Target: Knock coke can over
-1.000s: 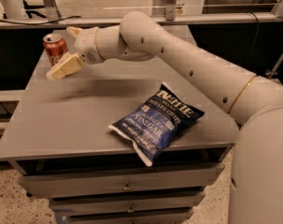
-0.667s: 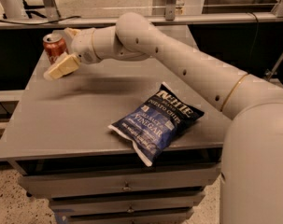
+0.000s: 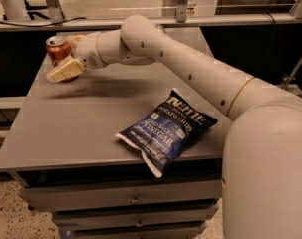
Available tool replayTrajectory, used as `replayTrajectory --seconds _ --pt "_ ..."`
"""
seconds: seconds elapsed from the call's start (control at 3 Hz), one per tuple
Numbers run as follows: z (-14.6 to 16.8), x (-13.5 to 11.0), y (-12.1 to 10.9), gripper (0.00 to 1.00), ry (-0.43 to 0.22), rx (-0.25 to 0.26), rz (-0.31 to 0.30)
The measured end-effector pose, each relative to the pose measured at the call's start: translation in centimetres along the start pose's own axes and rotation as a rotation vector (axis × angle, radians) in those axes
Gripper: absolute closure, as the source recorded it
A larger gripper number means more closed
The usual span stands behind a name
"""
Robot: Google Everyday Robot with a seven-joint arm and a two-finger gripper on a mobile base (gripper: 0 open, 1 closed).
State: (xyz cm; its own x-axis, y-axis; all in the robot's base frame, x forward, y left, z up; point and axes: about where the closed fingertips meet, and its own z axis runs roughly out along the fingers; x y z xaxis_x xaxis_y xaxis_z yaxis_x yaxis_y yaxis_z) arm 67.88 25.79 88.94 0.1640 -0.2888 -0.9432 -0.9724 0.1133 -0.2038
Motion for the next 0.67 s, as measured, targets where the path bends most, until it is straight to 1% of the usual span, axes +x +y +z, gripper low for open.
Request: replayTrajectory --seconds 0.67 --pt "0.57 0.16 -0.06 0.65 -0.012 -0.002 0.032"
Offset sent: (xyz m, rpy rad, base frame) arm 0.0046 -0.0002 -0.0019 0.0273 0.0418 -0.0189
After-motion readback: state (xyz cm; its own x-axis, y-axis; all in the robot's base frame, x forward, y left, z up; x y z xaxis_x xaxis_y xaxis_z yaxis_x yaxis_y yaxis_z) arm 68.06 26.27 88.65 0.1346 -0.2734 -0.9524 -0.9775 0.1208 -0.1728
